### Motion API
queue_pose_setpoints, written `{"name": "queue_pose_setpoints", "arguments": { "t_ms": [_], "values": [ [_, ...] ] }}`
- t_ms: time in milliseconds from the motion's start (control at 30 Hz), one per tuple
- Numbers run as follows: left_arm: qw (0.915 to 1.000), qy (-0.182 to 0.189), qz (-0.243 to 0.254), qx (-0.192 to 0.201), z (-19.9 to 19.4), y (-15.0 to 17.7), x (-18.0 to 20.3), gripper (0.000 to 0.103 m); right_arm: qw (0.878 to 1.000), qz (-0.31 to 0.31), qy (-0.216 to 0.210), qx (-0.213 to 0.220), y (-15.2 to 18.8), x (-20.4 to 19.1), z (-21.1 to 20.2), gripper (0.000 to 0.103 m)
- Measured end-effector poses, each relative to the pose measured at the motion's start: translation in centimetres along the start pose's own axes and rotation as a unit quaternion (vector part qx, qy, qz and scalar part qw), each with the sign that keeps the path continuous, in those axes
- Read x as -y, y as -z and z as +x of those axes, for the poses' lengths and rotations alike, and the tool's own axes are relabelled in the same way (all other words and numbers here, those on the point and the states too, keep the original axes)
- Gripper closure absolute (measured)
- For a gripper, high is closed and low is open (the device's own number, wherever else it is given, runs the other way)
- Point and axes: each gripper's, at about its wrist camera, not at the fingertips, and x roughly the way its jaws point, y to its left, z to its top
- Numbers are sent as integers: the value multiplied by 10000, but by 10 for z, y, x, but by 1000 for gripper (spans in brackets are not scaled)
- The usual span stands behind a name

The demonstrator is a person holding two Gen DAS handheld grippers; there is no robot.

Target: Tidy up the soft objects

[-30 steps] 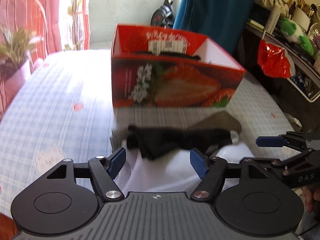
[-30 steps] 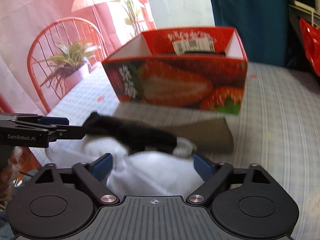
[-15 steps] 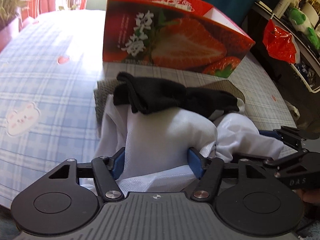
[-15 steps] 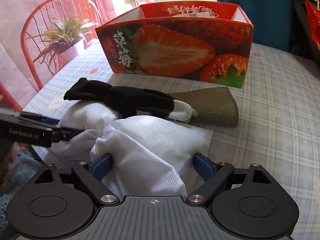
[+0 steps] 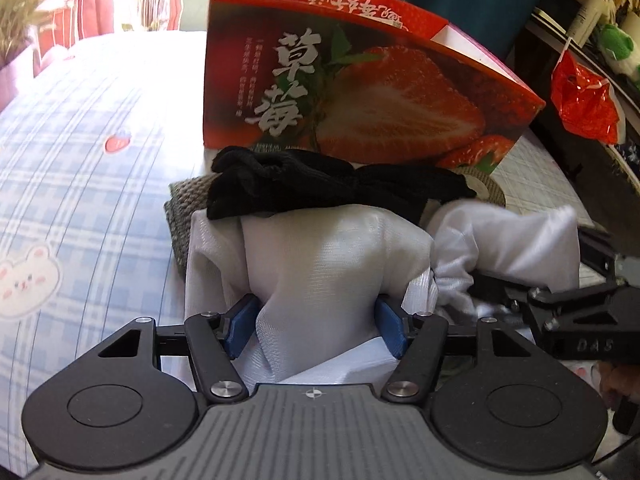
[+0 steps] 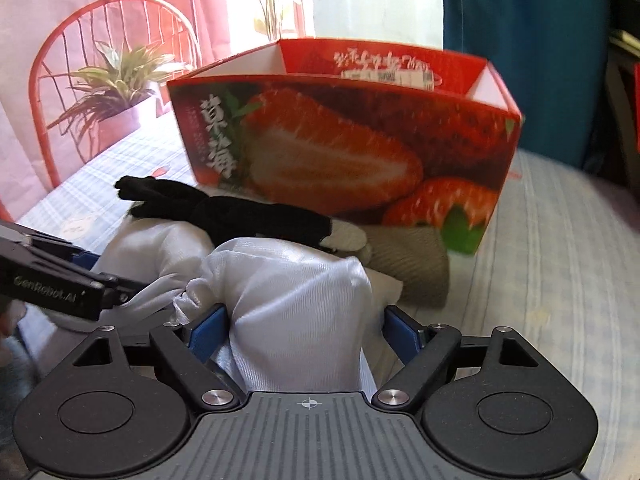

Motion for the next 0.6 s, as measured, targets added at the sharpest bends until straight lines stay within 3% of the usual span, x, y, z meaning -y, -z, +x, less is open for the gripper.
{"name": "queue_pose_setpoints", "arguments": {
  "t_ms": [400, 600],
  "values": [
    [9993, -44, 162, 332, -4, 17, 7, 33, 9971, 653, 51, 380, 25, 4, -20, 16],
    [9992, -24, 104, 379, -7, 22, 4, 33, 9899, 830, 275, 1121, 8, 16, -56, 14]
  ]
}}
